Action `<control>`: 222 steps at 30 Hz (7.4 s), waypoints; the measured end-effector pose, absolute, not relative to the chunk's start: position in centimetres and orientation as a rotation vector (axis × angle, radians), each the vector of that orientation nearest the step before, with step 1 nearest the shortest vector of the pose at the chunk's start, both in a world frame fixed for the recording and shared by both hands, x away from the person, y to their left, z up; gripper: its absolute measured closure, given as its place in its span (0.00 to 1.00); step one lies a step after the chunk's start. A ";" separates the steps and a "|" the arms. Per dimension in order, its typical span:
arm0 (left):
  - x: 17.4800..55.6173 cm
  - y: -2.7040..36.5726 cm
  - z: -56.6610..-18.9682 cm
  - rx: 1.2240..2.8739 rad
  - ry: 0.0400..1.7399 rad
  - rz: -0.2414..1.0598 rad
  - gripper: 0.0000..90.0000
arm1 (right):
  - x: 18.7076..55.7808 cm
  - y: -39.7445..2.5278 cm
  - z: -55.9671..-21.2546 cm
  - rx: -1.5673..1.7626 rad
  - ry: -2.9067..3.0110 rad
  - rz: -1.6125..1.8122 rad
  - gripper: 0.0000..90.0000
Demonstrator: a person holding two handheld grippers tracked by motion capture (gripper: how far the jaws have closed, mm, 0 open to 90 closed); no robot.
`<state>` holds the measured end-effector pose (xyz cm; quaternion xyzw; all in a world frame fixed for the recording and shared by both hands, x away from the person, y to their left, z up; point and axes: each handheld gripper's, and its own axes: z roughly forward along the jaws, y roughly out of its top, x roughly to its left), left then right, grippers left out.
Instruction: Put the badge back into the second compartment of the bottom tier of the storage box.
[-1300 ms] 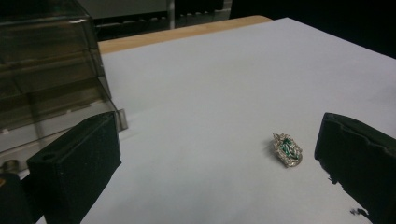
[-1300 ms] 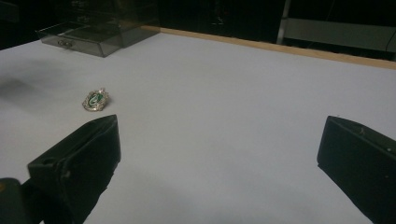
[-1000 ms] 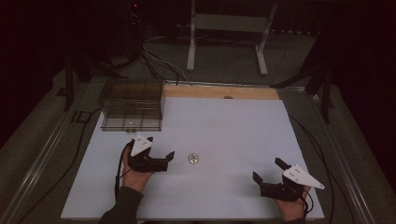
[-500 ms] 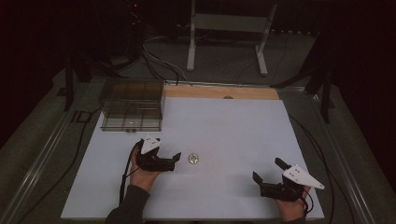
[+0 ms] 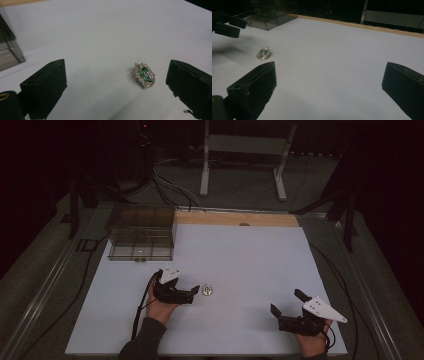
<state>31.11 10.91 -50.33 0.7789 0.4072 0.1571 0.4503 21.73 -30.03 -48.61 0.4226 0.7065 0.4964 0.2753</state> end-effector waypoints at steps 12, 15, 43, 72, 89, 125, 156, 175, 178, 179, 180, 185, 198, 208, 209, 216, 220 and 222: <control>32.0 8.8 -50.9 1.980 1.004 0.282 0.09 | 21.7 -30.0 -48.6 1.133 1.900 1.332 0.00; 32.2 8.2 -51.1 1.998 0.997 0.269 0.12 | 21.7 -30.0 -48.6 1.133 1.900 1.331 0.00; 31.3 6.1 -51.7 2.057 0.912 0.140 0.95 | 21.7 -30.0 -48.6 1.125 1.906 1.322 0.00; 31.2 7.2 -50.0 2.008 0.904 0.159 0.98 | 21.7 -29.9 -48.6 1.124 1.908 1.323 0.00; 31.5 8.2 -48.7 1.973 0.917 0.192 0.98 | 21.7 -29.8 -48.7 1.123 1.912 1.323 0.00; 32.8 11.4 -45.7 1.917 0.956 0.310 0.98 | 21.7 -29.8 -48.6 1.122 1.916 1.322 0.00; 34.4 14.4 -44.9 1.889 1.039 0.398 0.98 | 21.7 -29.7 -48.7 1.121 1.917 1.324 0.00; 35.6 16.4 -45.4 1.866 1.122 0.437 0.98 | 21.7 -29.7 -48.7 1.122 1.917 1.326 0.00; 35.7 16.7 -45.5 1.861 1.134 0.444 0.98 | 21.7 -29.7 -48.7 1.121 1.917 1.326 0.00; 35.7 16.7 -45.5 1.861 1.134 0.444 0.98 | 21.7 -29.7 -48.7 1.121 1.917 1.326 0.00; 35.8 16.9 -45.6 1.859 1.143 0.449 0.98 | 21.7 -29.7 -48.7 1.122 1.917 1.326 0.00; 36.1 17.3 -45.5 1.856 1.155 0.460 0.98 | 21.7 -29.7 -48.7 1.122 1.917 1.326 0.00; 37.0 18.8 -45.1 1.837 1.202 0.495 0.98 | 21.7 -29.7 -48.7 1.124 1.917 1.328 0.00; 37.5 19.5 -45.5 1.826 1.239 0.514 0.98 | 21.7 -29.7 -48.7 1.127 1.916 1.328 0.00; 37.5 19.5 -45.5 1.826 1.239 0.514 0.98 | 21.7 -29.7 -48.7 1.127 1.916 1.328 0.00; 38.0 20.3 -45.6 1.818 1.267 0.524 0.98 | 21.7 -29.7 -48.7 1.126 1.917 1.331 0.00; 38.2 20.7 -45.7 1.819 1.283 0.530 0.98 | 21.8 -29.7 -48.7 1.125 1.919 1.330 0.00; 38.4 20.8 -45.7 1.817 1.291 0.530 0.98 | 21.8 -29.7 -48.7 1.125 1.919 1.331 0.00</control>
